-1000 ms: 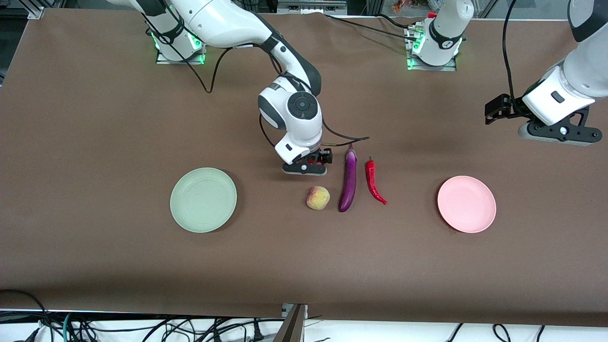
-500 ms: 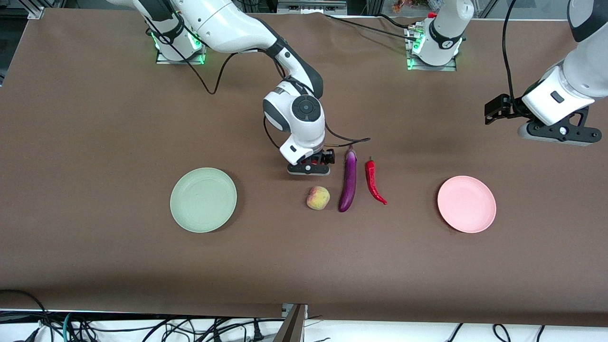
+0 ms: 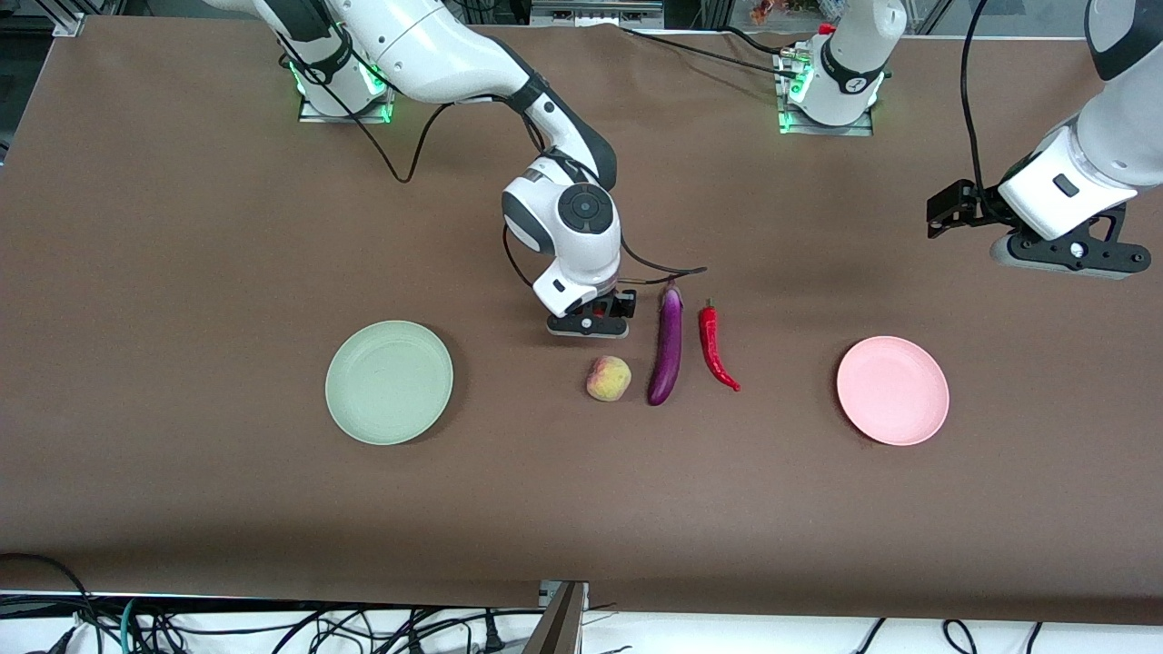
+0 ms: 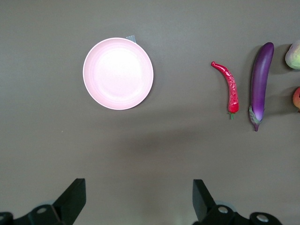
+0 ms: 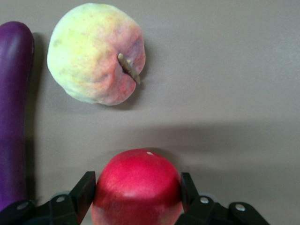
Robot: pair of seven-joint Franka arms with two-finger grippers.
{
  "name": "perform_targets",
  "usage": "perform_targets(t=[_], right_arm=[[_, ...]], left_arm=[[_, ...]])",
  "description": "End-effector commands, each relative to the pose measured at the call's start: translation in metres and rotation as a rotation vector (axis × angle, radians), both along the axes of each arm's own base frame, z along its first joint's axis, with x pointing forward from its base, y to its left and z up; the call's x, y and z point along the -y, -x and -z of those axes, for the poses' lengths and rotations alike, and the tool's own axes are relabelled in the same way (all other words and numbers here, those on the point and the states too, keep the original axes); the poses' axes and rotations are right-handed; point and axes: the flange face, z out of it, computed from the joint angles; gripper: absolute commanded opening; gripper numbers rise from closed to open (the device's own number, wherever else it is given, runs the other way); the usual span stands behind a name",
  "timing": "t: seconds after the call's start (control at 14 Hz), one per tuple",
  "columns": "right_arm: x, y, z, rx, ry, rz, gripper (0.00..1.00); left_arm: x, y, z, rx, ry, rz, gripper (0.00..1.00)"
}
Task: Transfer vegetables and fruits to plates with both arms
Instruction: 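Carry the apple to the green plate while the left gripper reaches the chili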
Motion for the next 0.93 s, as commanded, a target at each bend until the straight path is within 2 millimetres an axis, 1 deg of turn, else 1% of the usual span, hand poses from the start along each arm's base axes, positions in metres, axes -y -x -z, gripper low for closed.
perform_targets(t=[0.0,0.07,0.21,0.29,0.36,0.43,0.5,0.57,0.64,0.71,0.79,0.86], right_arm=[[0.007,-0.014,-0.027,0.027,-0.013,0.018,0.38],[0.018,-0.024,-0.038,0.026,-0.014,0.037,0.38],[0.035,-0.035,-0.062,0.008,0.008,0.021,0.38],[0.049,-0.044,-0.069,-0.012,0.025,-0.001,0.38],[0.058,-0.049,-0.081,-0.029,0.025,-0.031,0.38],[0.071,-0.056,-0.093,-0.044,0.025,-0.055,0.38],[0.089,-0.065,-0.104,-0.064,0.031,-0.073,0.38],[0.112,-0.076,-0.112,-0.086,0.046,-0.106,0.38],[0.135,-0.088,-0.120,-0.098,0.055,-0.156,0.38],[0.159,-0.098,-0.125,-0.106,0.060,-0.181,0.38],[0.179,-0.105,-0.126,-0.111,0.063,-0.196,0.38],[0.202,-0.112,-0.127,-0.119,0.066,-0.212,0.38]], left_arm=[[0.001,-0.001,-0.006,-0.003,-0.023,0.010,1.00],[0.001,-0.002,-0.005,-0.005,-0.023,0.010,1.00],[0.001,-0.001,-0.006,-0.003,-0.023,0.008,1.00],[0.001,-0.001,-0.006,-0.003,-0.020,0.005,1.00],[0.002,-0.001,-0.006,-0.007,-0.013,0.004,1.00],[0.002,-0.001,-0.004,-0.015,-0.015,0.009,1.00],[0.003,-0.004,0.002,-0.022,-0.023,0.017,1.00],[0.005,-0.010,0.017,-0.049,-0.018,0.014,1.00],[0.013,-0.010,0.023,-0.066,-0.010,0.027,1.00],[0.030,-0.009,0.031,-0.084,-0.013,0.056,1.00],[0.041,-0.013,0.045,-0.106,-0.013,0.068,1.00],[0.054,-0.019,0.066,-0.133,-0.012,0.088,1.00]])
